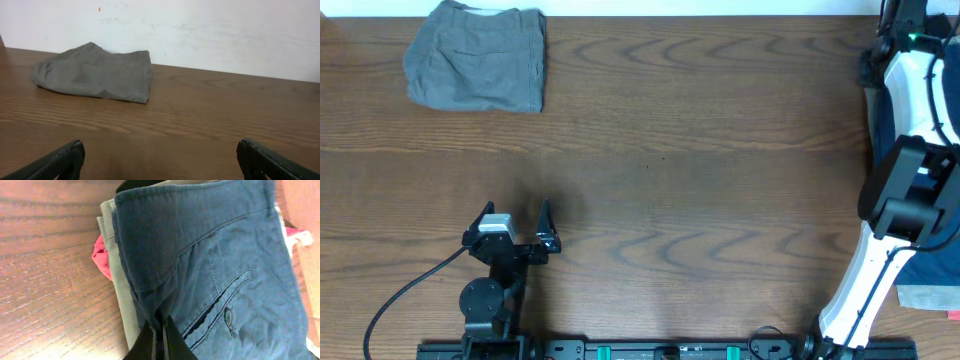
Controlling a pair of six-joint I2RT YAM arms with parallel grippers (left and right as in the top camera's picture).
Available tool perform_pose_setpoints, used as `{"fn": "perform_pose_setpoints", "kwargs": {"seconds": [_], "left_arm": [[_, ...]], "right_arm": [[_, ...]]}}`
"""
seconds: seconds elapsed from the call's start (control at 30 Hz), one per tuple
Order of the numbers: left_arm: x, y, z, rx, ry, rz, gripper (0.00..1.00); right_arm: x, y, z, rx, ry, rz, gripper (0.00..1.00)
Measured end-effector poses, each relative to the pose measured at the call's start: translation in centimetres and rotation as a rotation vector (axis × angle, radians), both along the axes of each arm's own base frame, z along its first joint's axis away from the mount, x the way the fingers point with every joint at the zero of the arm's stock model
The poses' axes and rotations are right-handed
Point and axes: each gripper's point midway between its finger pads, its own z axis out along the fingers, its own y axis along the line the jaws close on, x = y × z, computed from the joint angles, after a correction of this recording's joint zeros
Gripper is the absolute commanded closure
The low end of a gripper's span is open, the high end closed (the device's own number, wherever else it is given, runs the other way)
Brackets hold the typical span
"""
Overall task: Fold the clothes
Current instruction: 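Reach the right gripper to the right stack and grasp the blue shorts, then drag the blue shorts with the right gripper onto the table center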
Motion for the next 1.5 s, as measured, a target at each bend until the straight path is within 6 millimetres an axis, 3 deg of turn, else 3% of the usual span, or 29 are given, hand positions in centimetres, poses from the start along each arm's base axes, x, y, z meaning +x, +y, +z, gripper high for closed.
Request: {"fn": "perform_pose_setpoints", "kwargs": {"seconds": [0.2,0.33,0.4,0.5,0.73,0.87,0.97,1.07,1.2,1.4,1.5], "left_arm": [[0.0,0.0,0.0,0.000,0.000,0.000,0.02],[0.0,0.0,0.0,0.000,0.000,0.000,0.02],[0.0,0.0,0.0,0.000,0.000,0.000,0.02],[0.0,0.0,0.0,0.000,0.000,0.000,0.02],[0.0,0.0,0.0,0.000,0.000,0.000,0.02],[0.0,0.0,0.0,0.000,0.000,0.000,0.02],[0.0,0.0,0.0,0.000,0.000,0.000,0.03],[0.0,0.0,0.0,0.000,0.000,0.000,0.02],[0.0,0.0,0.0,0.000,0.000,0.000,0.02],[0.0,0.0,0.0,0.000,0.000,0.000,0.02],[0.0,0.0,0.0,0.000,0.000,0.000,0.02]], "right_arm": [[0.0,1.0,3.9,-0.004,-0.067,0.008,0.99],[0.9,5.2,7.5,0.050,-0.147,0.103,0.99],[1.6,8.3,8.9,0.090,-0.184,0.173,0.99],[2.3,14.6,10.1,0.156,-0.209,0.307,0.99],[0.9,30.6,9.0,0.283,-0.150,0.619,0.99],[-2.5,40.3,7.5,0.405,-0.085,0.824,0.99],[-6.0,45.7,5.6,0.477,-0.012,0.924,0.99],[-9.9,49.9,3.8,0.533,0.077,0.985,0.99],[-13.9,52.4,2.4,0.584,0.187,1.015,0.99],[-18.8,55.0,2.1,0.673,0.316,1.063,0.97],[-20.9,55.5,1.8,0.685,0.384,1.079,0.86]]}}
